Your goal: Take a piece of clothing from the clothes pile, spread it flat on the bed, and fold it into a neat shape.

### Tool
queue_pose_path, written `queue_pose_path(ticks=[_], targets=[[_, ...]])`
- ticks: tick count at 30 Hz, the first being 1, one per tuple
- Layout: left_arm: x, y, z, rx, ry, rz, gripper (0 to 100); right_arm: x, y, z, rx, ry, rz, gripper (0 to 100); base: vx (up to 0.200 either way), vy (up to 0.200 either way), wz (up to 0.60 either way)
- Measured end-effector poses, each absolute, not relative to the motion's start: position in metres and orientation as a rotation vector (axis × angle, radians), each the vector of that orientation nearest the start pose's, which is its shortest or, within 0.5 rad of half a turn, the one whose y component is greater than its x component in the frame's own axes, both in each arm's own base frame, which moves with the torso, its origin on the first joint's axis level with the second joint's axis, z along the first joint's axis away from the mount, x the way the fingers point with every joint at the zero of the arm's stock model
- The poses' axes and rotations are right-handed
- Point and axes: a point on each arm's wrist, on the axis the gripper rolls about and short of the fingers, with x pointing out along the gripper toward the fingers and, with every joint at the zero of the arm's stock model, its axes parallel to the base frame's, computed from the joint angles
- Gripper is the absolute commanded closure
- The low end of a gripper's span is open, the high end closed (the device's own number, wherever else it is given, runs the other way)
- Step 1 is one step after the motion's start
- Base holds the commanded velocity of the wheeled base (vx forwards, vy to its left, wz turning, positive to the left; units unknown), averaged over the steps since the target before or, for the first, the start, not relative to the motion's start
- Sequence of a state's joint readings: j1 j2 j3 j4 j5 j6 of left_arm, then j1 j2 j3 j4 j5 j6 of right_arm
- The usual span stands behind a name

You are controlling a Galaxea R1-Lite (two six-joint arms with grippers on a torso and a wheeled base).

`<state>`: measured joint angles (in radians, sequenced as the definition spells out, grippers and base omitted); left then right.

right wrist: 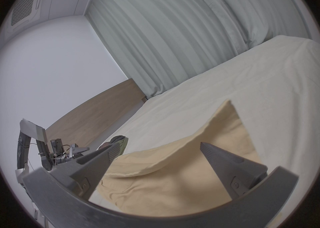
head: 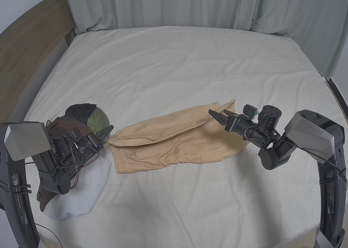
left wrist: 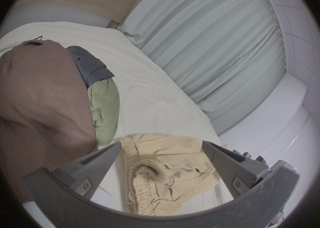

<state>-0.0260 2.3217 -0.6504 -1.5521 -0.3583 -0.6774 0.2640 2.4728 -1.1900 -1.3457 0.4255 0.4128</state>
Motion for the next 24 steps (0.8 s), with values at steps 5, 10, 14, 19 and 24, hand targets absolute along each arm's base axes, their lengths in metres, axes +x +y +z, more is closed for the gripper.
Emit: queue_pose_path(ticks=[5,10,14,19,24], targets=[[0.36,-0.017,0.036,-0.687,0.221,-0.337,0,0.439,0.144,0.046,0.393,0.121,0.719,0,0.0,0.0,0.0],[0.359,-0.018,0.044,-0.685,0.201,-0.345,0,0.437,0.161,0.046,0.395,0.164,0.746,0,0.0,0.0,0.0],[0.358,-0.017,0.049,-0.682,0.188,-0.348,0,0.432,0.177,0.044,0.394,0.205,0.774,0,0.0,0.0,0.0],[0.357,-0.017,0.053,-0.681,0.18,-0.352,0,0.425,0.195,0.04,0.391,0.252,0.808,0,0.0,0.0,0.0],[0.357,-0.017,0.055,-0.68,0.174,-0.355,0,0.423,0.21,0.044,0.39,0.234,0.835,0,0.0,0.0,0.0]])
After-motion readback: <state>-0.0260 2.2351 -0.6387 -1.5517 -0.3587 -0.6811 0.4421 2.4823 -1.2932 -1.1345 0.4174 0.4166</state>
